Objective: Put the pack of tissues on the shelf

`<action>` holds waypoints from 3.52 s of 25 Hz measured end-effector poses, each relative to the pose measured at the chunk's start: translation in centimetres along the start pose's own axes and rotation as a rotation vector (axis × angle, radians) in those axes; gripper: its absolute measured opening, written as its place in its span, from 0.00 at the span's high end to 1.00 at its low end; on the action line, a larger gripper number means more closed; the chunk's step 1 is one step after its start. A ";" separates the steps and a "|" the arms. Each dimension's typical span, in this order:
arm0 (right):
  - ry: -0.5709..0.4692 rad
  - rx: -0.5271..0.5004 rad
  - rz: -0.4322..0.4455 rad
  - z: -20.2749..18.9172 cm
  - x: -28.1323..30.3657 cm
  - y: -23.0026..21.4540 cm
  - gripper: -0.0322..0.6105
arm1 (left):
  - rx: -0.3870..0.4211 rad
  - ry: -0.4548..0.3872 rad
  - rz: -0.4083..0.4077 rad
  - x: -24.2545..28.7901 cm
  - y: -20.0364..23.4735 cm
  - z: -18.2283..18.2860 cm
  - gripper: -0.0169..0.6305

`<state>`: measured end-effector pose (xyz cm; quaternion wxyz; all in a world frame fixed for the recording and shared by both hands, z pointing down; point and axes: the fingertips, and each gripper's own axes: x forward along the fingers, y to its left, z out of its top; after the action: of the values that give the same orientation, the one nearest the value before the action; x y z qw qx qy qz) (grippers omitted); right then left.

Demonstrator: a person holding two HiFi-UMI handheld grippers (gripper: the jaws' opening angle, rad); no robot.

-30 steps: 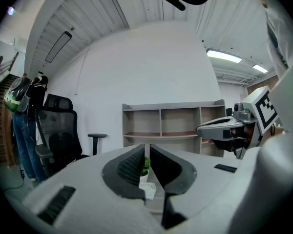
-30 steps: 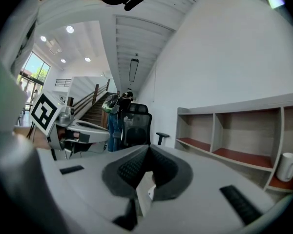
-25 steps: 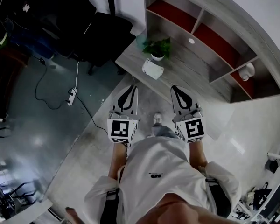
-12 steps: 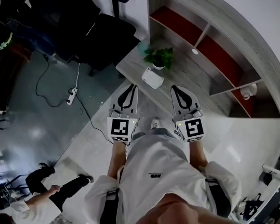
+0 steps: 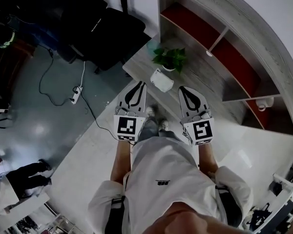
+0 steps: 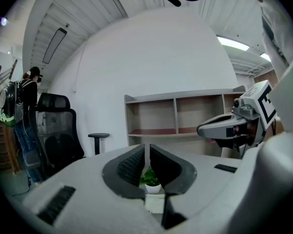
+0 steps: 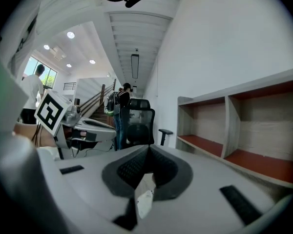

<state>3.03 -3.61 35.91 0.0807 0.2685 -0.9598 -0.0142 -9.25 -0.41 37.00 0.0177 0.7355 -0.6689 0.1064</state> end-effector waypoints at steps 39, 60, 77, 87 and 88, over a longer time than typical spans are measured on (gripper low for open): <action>0.267 0.087 -0.121 -11.2 9.9 -1.3 0.91 | -0.093 0.245 -0.272 10.0 3.2 -14.4 0.92; 0.387 0.168 -0.200 -17.4 12.6 -0.3 0.91 | -0.076 0.379 -0.466 13.4 2.5 -21.7 0.92; 0.464 0.186 -0.137 -21.8 13.7 1.0 0.91 | -0.081 0.499 -0.476 14.4 2.0 -28.4 0.90; 0.493 0.199 -0.111 -23.7 13.8 0.9 0.91 | -0.089 0.555 -0.484 15.1 1.4 -31.5 0.87; 0.494 0.200 -0.109 -23.9 13.8 0.9 0.91 | -0.089 0.560 -0.486 15.2 1.3 -31.7 0.87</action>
<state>-5.22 -9.62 61.55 0.2848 0.3216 -0.8917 0.1423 -13.51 -10.13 70.59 0.2566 0.8138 -0.4479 0.2672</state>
